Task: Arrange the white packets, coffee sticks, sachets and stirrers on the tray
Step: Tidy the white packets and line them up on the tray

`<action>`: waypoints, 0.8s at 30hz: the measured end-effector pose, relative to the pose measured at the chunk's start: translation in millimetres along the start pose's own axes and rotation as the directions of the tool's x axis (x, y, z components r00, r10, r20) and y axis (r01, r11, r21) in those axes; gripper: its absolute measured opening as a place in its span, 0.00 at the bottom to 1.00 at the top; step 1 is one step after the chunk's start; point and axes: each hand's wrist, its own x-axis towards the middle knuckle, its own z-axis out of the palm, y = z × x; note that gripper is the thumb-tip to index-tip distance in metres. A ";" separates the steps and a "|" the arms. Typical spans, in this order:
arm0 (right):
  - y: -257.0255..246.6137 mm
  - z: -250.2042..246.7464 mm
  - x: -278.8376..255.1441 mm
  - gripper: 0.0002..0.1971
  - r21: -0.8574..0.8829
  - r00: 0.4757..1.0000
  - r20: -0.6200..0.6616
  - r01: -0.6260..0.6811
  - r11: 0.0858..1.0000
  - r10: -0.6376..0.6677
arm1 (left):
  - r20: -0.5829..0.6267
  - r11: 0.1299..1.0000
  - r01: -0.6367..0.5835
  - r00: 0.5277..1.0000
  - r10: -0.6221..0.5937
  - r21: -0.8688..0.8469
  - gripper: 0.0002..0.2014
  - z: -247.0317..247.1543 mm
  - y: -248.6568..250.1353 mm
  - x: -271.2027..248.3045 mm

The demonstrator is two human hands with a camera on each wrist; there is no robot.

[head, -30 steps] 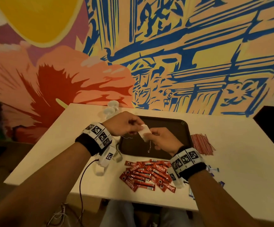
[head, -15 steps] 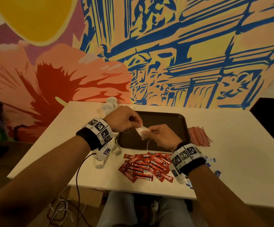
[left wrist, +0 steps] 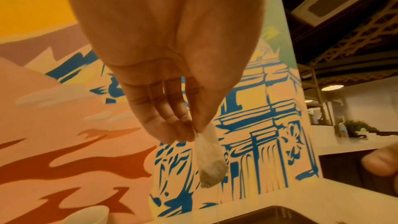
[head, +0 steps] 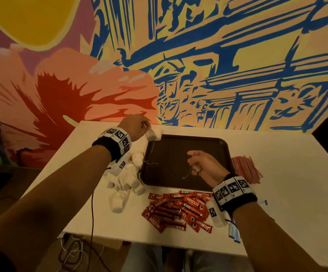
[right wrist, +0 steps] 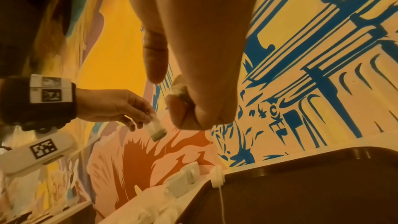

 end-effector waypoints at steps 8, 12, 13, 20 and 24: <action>-7.2 -4.5 55.9 0.14 -0.104 0.998 -0.044 -0.049 0.993 0.045 | 0.119 0.994 0.108 0.987 -0.110 0.028 0.04 59.2 -31.3 78.0; -11.5 -3.6 82.4 0.17 -0.048 0.998 -0.002 -0.063 0.997 0.063 | 0.222 0.992 0.104 0.968 -0.119 0.075 0.04 98.8 -46.4 109.1; -12.6 -3.1 88.6 0.17 -0.025 0.998 0.005 -0.069 0.997 0.069 | 0.239 0.991 0.111 0.963 -0.127 0.080 0.06 108.7 -50.7 115.6; -5.3 1.6 125.6 0.11 0.200 0.995 0.027 -0.101 0.975 0.097 | 0.277 0.985 0.119 0.949 -0.150 0.124 0.10 157.3 -74.7 152.2; 1.2 1.2 140.3 0.16 0.211 0.992 0.013 -0.129 0.969 0.129 | 0.269 0.982 0.127 0.949 -0.161 0.142 0.12 171.1 -85.3 167.5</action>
